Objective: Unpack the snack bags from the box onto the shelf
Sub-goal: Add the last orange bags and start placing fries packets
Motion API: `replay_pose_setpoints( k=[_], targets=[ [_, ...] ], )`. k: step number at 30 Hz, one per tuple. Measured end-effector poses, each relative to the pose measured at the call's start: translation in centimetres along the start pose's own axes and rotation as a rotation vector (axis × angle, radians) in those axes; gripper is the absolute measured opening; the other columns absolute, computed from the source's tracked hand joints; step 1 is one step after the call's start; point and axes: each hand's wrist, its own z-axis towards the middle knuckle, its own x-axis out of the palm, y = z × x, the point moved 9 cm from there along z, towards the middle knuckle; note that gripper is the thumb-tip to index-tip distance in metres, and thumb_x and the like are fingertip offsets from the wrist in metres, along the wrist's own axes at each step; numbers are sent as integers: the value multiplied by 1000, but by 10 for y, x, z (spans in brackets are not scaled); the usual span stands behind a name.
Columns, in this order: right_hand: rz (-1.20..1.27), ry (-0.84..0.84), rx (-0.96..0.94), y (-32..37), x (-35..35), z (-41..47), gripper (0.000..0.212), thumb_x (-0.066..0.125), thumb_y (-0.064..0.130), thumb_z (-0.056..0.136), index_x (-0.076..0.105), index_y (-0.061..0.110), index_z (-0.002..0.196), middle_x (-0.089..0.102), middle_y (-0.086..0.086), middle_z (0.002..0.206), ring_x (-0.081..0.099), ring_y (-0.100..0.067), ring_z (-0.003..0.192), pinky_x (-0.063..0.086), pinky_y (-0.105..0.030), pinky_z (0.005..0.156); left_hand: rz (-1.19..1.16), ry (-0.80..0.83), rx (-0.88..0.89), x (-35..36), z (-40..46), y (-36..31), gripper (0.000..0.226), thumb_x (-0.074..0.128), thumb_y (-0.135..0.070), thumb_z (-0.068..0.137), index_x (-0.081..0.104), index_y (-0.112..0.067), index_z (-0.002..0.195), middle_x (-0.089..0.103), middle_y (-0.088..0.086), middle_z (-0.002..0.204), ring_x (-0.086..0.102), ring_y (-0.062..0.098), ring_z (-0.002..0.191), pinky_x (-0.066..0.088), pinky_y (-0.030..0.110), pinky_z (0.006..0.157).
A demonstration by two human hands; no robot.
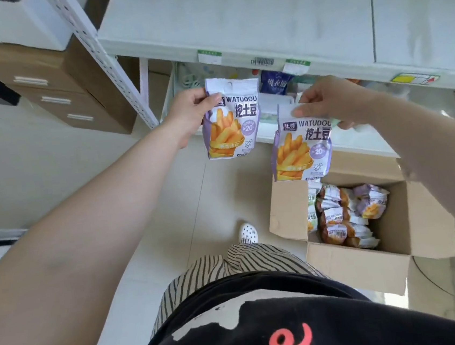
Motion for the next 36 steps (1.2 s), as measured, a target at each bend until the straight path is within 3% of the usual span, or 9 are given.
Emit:
replay_pose_setpoints(
  k=[2, 5, 8, 14, 18, 22, 27, 31, 36],
  targets=[
    [8, -20, 8, 3, -18, 18, 28, 72, 38, 87, 63, 14, 77, 45, 0, 63, 44, -7, 50, 37, -18, 41, -3, -6, 19, -5, 19, -13, 20, 58, -15, 95, 66, -6, 111, 70, 5, 90, 66, 14, 75, 52, 25, 70],
    [-22, -29, -31, 15, -41, 43, 37, 72, 42, 85, 68, 5, 85, 49, -7, 66, 42, -17, 58, 36, -24, 49, -59, -17, 48, -11, 47, -32, 21, 58, -11, 95, 66, -3, 112, 72, -4, 80, 67, 5, 66, 51, 18, 63],
    [20, -45, -39, 27, -62, 67, 33, 73, 40, 84, 70, 7, 83, 58, -12, 70, 46, -11, 52, 35, -22, 51, -90, -26, 74, -17, 76, -53, 18, 59, -10, 94, 67, -4, 109, 71, -13, 67, 66, 1, 61, 50, 15, 56],
    [97, -145, -2, 41, -116, 117, 33, 75, 42, 82, 71, 10, 79, 51, -4, 59, 29, -5, 36, 22, -16, 38, -133, 8, 144, -26, 154, -109, 12, 62, -15, 93, 70, -20, 85, 70, -1, 78, 63, 19, 75, 51, 30, 72],
    [151, -266, 19, 47, -162, 137, 29, 75, 37, 83, 70, 10, 78, 46, 8, 45, 27, -5, 34, 19, -14, 35, -107, 52, 193, -25, 211, -150, 9, 61, -15, 94, 69, -15, 96, 72, -1, 85, 66, 11, 70, 55, 28, 72],
    [239, -374, 24, 49, -194, 154, 26, 76, 35, 83, 69, 12, 73, 50, 4, 50, 28, -11, 42, 19, -20, 46, -70, 88, 250, -14, 253, -185, 13, 59, -12, 94, 65, -17, 105, 71, 3, 99, 67, 17, 86, 55, 31, 81],
    [314, -453, 34, 46, -213, 174, 24, 75, 20, 85, 62, 16, 66, 47, 13, 37, 30, -2, 32, 20, -16, 36, -41, 137, 294, 20, 286, -205, 16, 57, -5, 93, 64, -14, 106, 68, 4, 96, 63, 14, 82, 51, 25, 76],
    [316, -468, 22, 40, -219, 199, 26, 78, 23, 81, 64, 4, 70, 42, 9, 44, 30, -4, 41, 19, -21, 42, 51, 131, 299, 36, 311, -203, 18, 59, -8, 93, 65, -10, 110, 66, -1, 92, 57, 4, 69, 47, 15, 62],
    [332, -485, -36, 42, -205, 223, 22, 77, 20, 82, 63, 9, 69, 44, 1, 54, 36, 0, 39, 24, -11, 41, 158, 107, 294, 31, 339, -198, 21, 61, -9, 92, 62, -11, 113, 67, 4, 106, 62, 14, 87, 52, 20, 75]
  ],
)
